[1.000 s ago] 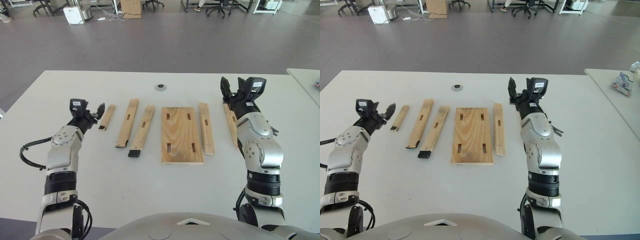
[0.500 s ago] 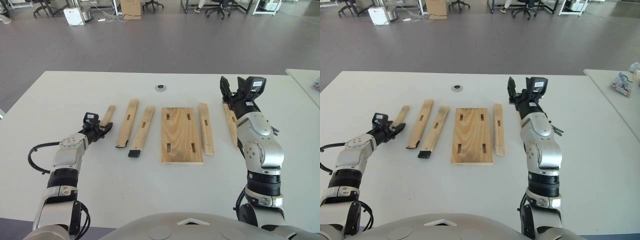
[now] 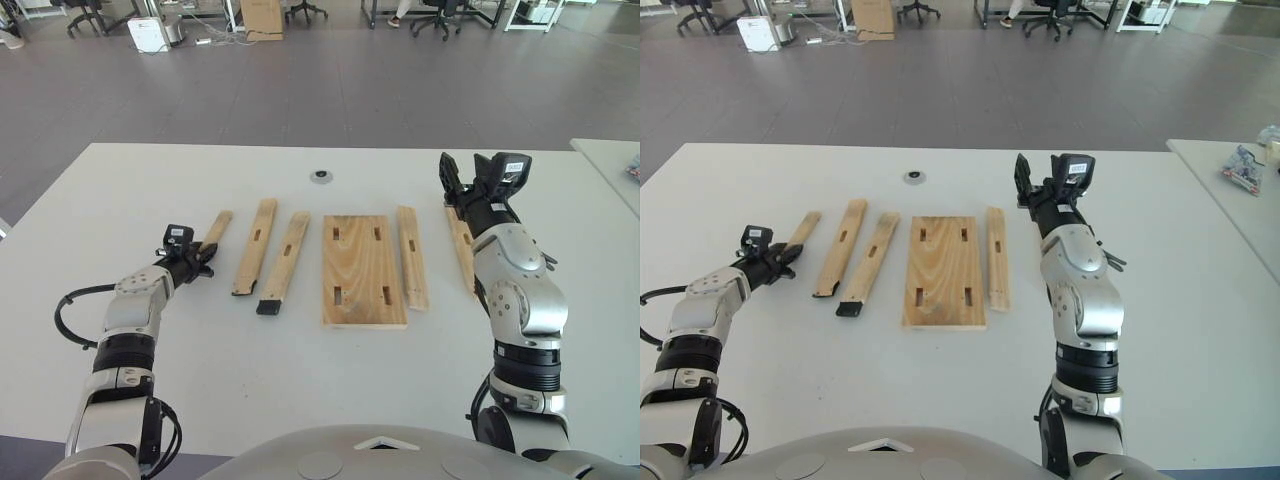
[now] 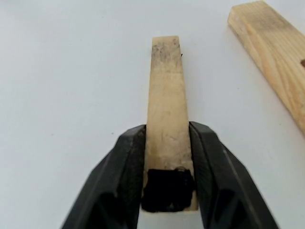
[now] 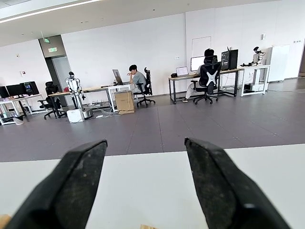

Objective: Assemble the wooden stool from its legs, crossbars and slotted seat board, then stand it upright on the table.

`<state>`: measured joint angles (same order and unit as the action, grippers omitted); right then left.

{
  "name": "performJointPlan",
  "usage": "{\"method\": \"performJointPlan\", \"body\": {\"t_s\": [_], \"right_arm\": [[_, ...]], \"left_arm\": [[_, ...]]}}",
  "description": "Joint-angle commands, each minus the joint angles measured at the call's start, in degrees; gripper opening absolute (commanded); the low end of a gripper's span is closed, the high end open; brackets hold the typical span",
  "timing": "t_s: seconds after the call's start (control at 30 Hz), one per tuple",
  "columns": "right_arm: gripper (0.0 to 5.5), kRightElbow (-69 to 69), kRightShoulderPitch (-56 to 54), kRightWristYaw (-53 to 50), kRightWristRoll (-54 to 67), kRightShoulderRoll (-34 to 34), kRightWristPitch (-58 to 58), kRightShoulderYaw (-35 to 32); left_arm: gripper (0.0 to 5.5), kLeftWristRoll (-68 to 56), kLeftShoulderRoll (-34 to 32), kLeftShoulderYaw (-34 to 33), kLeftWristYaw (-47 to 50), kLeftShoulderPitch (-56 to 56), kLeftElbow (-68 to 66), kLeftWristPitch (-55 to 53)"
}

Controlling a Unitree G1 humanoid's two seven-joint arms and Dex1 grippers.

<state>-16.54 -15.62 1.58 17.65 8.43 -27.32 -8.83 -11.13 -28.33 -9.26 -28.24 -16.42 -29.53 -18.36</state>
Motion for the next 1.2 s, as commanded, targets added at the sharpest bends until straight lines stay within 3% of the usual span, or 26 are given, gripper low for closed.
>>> {"method": "performJointPlan", "body": {"t_s": [0.03,0.13,0.33,0.6,0.83,1.2], "right_arm": [[3.09,0.37,-2.40,-0.32,0.81,-0.53,-1.10,-0.73],[3.09,-0.92,-4.16,-0.22,6.77,-3.96,-3.01,-2.10],[3.09,-6.37,-10.94,-0.64,23.93,-9.67,-11.99,-2.51],[3.09,-10.12,-14.50,-2.85,36.74,-9.70,-17.05,-2.35],[3.09,-8.81,-15.20,-5.61,39.78,-8.59,-16.43,-2.99],[1.08,-7.22,-15.78,-8.04,41.73,-7.97,-13.90,-4.66]], "left_arm": [[1.30,-1.59,2.00,-4.06,4.46,-2.35,3.48,5.28],[1.30,-3.85,3.78,-3.76,3.30,-7.74,16.34,12.42],[1.30,-5.97,9.34,5.99,-1.27,-10.29,32.59,12.99],[1.30,-6.27,12.06,14.24,-7.03,-11.14,35.88,12.95],[1.30,-7.10,13.43,16.57,-8.38,-9.26,39.34,11.99],[1.30,-7.76,13.58,16.40,-8.54,-7.81,40.16,10.86]]}}
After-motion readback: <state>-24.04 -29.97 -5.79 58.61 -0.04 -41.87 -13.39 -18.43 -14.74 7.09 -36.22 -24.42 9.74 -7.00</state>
